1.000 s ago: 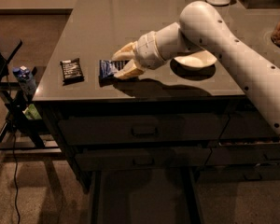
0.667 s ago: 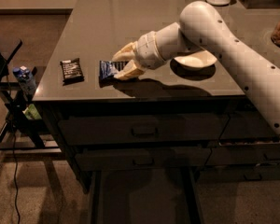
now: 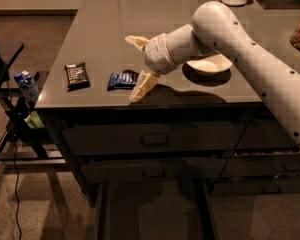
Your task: Pick rxbar blueberry from bottom drawer and place on counter
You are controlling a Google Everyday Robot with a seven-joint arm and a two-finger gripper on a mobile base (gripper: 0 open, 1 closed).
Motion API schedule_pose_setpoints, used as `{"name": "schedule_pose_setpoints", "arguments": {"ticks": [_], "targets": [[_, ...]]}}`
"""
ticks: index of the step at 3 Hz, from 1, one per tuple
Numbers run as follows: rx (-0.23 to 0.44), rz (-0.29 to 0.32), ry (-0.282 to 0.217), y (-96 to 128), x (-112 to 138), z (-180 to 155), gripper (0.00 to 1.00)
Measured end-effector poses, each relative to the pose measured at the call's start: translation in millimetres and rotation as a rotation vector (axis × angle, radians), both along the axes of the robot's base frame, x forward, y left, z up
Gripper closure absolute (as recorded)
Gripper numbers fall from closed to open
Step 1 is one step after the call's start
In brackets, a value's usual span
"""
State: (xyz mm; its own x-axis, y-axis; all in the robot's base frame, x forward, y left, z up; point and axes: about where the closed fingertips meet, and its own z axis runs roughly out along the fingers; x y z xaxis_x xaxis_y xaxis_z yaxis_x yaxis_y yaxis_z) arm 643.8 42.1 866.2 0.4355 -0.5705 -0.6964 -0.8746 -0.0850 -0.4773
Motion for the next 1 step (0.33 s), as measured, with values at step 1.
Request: {"name": "schedule_pose_setpoints", "arguments": {"ticks": [1], "targets": [[0.000,0.000,0.000,0.0,0.0,0.0,0.00]]}}
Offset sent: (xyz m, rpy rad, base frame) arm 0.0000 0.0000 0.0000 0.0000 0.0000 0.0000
